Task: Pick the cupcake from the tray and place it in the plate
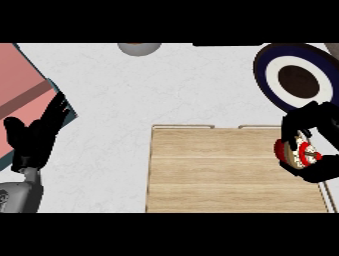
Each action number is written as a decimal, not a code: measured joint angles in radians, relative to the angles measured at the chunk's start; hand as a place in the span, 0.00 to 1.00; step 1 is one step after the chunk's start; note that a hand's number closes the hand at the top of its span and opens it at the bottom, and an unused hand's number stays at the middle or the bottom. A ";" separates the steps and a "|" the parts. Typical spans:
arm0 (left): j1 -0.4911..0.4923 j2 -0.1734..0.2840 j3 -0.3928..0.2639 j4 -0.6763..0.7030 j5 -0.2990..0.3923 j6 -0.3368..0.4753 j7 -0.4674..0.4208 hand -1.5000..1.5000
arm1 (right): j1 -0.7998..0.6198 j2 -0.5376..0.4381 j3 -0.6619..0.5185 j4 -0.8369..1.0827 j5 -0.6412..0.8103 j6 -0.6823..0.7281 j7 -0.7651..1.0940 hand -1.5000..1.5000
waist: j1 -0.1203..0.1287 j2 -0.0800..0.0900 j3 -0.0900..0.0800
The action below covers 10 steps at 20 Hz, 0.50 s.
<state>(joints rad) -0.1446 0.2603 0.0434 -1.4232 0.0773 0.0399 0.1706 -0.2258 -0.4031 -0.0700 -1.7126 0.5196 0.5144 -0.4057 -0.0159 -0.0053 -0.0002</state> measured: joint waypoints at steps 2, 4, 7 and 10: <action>0.000 -0.001 0.001 -0.007 0.001 0.000 0.004 0.50 | -0.033 0.012 -0.081 -0.008 -0.033 -0.038 0.039 1.00 | 0.002 0.000 0.000; 0.001 -0.005 -0.001 -0.016 0.003 -0.001 0.010 0.50 | -0.062 0.018 -0.143 -0.017 -0.056 -0.061 0.099 1.00 | 0.006 0.001 0.000; 0.007 -0.004 0.002 -0.020 0.003 -0.007 0.008 0.50 | -0.117 0.007 -0.237 0.019 -0.106 -0.071 0.172 1.00 | 0.011 0.003 0.000; 0.001 -0.001 0.008 0.005 0.003 -0.021 -0.006 0.50 | -0.169 -0.016 -0.304 0.095 -0.154 -0.063 0.225 1.00 | 0.015 0.005 0.000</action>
<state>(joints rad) -0.1435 0.2589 0.0517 -1.4181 0.0806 0.0185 0.1642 -0.3948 -0.4191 -0.3741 -1.6171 0.3660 0.4510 -0.1806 -0.0010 -0.0007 -0.0004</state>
